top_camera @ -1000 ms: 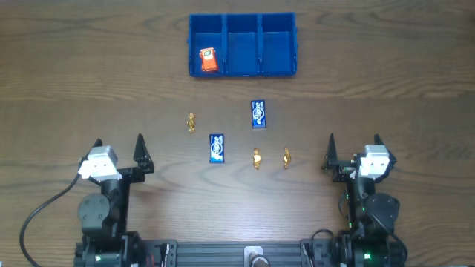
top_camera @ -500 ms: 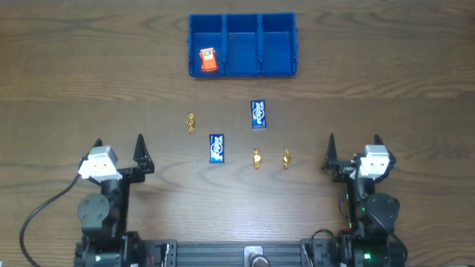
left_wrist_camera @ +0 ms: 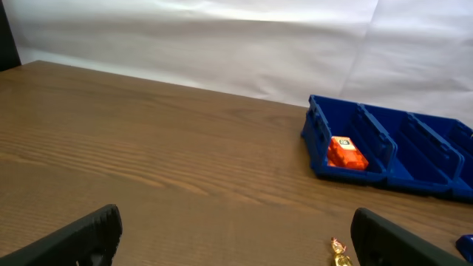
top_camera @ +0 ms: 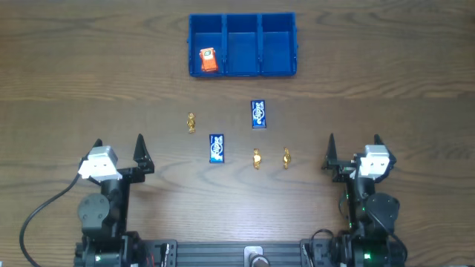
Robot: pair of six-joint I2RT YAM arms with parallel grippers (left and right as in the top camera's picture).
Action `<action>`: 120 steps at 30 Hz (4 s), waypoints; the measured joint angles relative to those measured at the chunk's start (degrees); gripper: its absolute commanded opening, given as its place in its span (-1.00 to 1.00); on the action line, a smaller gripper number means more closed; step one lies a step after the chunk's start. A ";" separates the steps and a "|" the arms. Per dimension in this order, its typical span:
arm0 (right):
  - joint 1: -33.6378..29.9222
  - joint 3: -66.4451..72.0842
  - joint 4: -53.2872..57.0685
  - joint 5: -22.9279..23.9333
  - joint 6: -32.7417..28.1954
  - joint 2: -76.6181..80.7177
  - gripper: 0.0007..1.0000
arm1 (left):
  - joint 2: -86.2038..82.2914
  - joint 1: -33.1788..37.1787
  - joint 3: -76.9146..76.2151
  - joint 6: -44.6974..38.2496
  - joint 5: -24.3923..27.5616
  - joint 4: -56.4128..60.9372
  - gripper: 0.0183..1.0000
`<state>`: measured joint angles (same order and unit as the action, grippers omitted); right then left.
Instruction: Sort Candies Into Trays
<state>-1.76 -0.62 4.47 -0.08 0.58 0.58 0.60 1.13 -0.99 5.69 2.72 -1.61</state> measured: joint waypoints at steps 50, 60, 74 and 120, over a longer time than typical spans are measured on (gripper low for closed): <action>39.10 -74.23 45.83 -11.13 25.49 88.30 1.00 | -0.02 0.00 -0.09 -0.20 0.15 -0.13 1.00; 47.98 -76.37 45.22 -5.44 34.21 102.68 1.00 | -0.02 0.00 -0.09 -0.20 0.17 -0.13 1.00; 51.60 -79.25 43.21 0.50 41.53 114.25 1.00 | -0.02 0.00 -0.09 -0.20 0.17 -0.15 1.00; 51.89 -86.84 54.64 8.66 44.06 114.16 -0.49 | -0.02 0.00 -0.09 -0.20 0.17 -0.15 1.00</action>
<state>50.13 -87.46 59.11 8.58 44.64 114.74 0.58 1.13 -1.08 5.50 2.90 -1.76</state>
